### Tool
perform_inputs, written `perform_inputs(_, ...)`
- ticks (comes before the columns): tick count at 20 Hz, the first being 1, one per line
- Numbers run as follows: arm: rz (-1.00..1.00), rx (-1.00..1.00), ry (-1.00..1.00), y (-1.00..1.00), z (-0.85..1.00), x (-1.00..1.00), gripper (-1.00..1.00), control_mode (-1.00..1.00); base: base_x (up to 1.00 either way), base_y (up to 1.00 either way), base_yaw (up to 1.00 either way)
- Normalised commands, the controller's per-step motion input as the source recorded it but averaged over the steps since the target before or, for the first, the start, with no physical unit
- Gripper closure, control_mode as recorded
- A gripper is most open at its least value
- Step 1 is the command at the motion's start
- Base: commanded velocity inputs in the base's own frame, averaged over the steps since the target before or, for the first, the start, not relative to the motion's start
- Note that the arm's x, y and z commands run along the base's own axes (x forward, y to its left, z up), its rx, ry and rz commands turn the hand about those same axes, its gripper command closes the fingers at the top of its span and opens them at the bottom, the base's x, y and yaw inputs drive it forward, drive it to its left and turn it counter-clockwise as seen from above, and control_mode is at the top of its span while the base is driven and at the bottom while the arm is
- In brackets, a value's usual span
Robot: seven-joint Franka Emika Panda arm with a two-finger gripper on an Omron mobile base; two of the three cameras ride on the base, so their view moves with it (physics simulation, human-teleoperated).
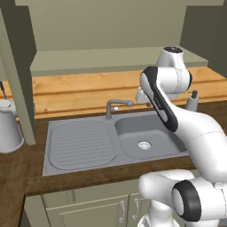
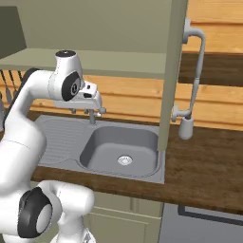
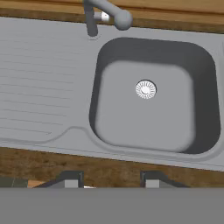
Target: Pick up the bowls on the counter and stack them on top of one another in the open cabinet. Place the smaller bowl on top of the larger bowl.
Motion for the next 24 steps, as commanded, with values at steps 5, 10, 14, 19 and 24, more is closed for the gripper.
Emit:
perform_inputs(5, 0.00, 0.00, -0.04, -0.01, 0.00, -0.29, -1.00, -1.00, 0.00, 0.00, 0.00)
perform_inputs(10, 0.00, 0.00, -0.09, 0.00, -0.04, -0.75, -1.00, -1.00, 0.00, 0.00, 0.00)
perform_inputs(14, 0.00, 0.00, -0.05, -0.02, -0.04, -0.25, -1.00, 1.00, -0.75, -0.25, 0.00)
perform_inputs(19, 0.00, 0.00, 0.00, 0.00, 0.00, 0.00, -1.00, 1.00, -1.00, -0.71, -0.02)
perform_inputs(24, 0.00, 0.00, 0.00, 0.00, 0.00, 0.00, -1.00, 1.00, -0.60, -1.00, -0.11)
